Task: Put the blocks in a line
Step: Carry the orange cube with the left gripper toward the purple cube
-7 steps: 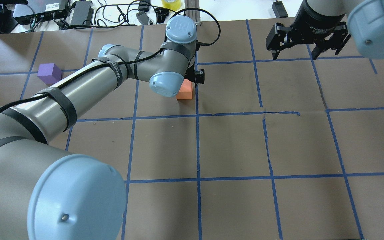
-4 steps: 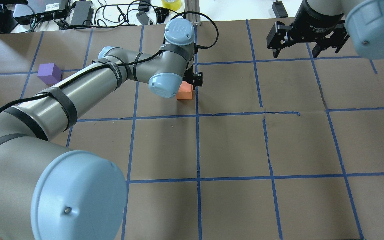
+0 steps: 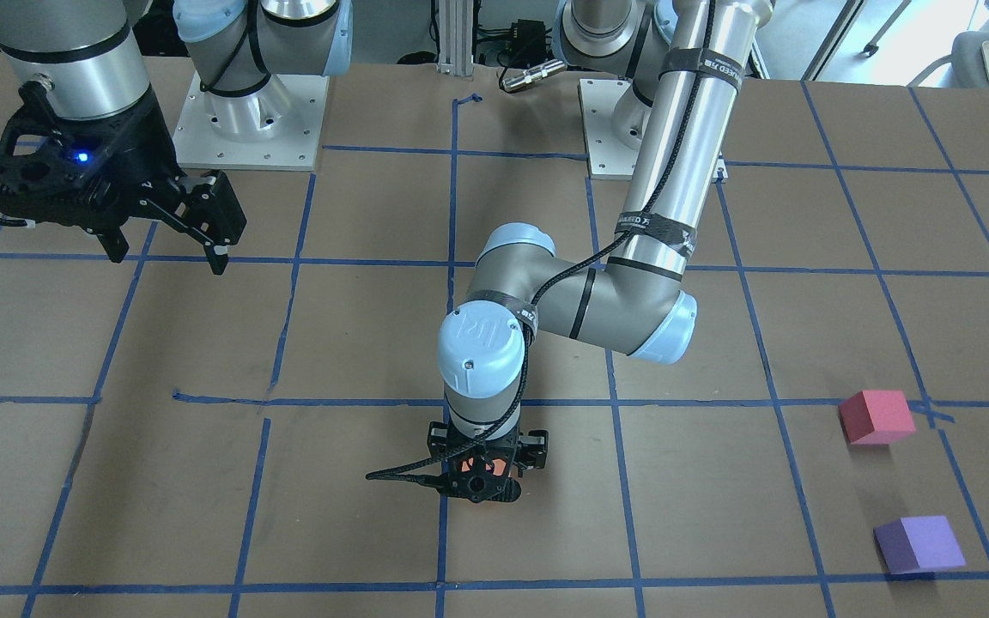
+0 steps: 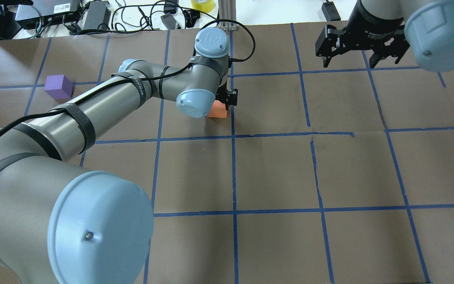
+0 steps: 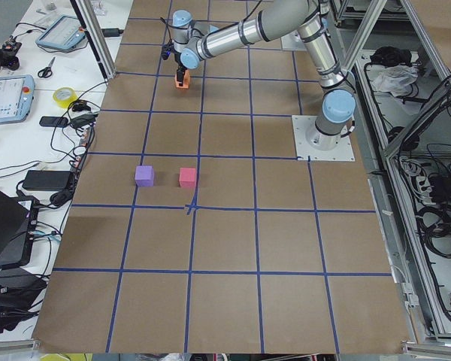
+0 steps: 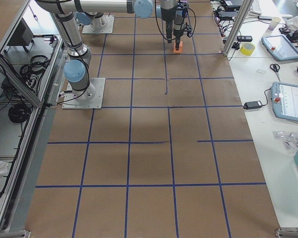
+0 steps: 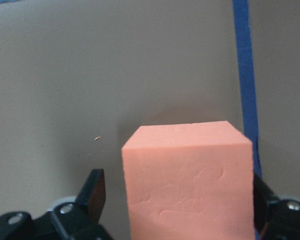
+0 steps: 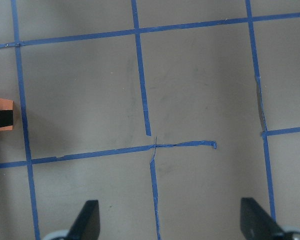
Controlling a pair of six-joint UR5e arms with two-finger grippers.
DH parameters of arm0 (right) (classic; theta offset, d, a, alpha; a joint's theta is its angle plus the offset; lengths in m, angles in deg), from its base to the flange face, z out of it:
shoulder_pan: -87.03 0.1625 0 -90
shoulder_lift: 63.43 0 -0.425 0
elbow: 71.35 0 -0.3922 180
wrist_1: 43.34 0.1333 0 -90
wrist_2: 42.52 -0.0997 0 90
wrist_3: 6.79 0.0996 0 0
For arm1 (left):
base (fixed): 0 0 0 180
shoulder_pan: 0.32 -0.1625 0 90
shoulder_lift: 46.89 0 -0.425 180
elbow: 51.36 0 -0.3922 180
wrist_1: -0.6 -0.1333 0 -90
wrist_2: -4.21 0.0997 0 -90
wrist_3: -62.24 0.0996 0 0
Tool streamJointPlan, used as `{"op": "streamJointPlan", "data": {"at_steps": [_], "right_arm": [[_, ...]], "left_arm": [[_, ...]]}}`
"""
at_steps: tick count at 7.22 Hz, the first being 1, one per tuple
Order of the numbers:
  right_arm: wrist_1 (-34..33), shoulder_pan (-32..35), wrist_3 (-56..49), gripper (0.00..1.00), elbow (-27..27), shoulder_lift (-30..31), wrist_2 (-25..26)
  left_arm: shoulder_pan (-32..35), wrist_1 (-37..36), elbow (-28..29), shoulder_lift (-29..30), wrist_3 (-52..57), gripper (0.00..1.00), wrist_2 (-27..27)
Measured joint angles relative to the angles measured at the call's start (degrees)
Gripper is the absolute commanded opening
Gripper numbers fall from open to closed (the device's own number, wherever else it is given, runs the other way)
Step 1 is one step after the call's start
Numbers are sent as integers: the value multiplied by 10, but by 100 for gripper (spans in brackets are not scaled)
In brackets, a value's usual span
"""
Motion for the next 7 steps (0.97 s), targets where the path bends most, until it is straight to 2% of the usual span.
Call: {"op": "streamJointPlan", "data": {"at_steps": [1, 2, 5, 7], "right_arm": [[-4, 0, 2, 100, -1, -5, 1], [-15, 0, 6, 100, -2, -9, 2], [-40, 0, 13, 100, -3, -12, 3], [-42, 0, 13, 100, -3, -14, 1]], "left_arm": [[0, 0, 0, 0, -8, 19, 0], [0, 0, 0, -1, -11, 12, 0], [-11, 1, -1, -25, -12, 7, 2], [-76, 40, -2, -47, 31, 0, -1]]}}
